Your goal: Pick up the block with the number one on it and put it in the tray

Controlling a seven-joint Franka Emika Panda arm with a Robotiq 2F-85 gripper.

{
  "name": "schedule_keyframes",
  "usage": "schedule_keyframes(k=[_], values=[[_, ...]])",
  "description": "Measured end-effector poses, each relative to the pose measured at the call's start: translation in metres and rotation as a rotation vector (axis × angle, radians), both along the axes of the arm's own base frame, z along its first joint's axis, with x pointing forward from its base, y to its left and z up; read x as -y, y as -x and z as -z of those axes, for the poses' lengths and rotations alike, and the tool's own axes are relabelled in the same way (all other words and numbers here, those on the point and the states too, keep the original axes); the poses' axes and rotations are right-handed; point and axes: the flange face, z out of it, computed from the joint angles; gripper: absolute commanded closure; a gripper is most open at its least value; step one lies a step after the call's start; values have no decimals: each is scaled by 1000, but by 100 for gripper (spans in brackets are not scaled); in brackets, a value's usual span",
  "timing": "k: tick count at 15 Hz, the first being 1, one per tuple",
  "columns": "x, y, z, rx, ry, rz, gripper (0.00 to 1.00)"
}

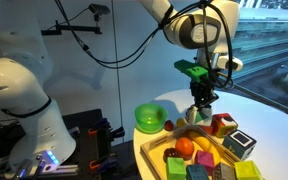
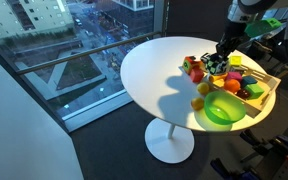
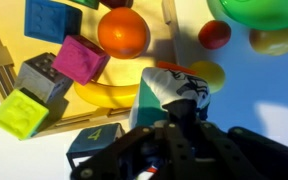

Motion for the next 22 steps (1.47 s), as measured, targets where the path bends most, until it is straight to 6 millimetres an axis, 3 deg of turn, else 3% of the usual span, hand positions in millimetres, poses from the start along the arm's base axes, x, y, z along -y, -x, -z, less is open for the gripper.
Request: schedule_keyframes(k=[11,17,21,22], values=[[124,84,-6,-49,13,215,96],[177,126,0,-84,49,300,95],[196,144,6,-69,62,342,95],[199,147,9,-61,67,346,63]])
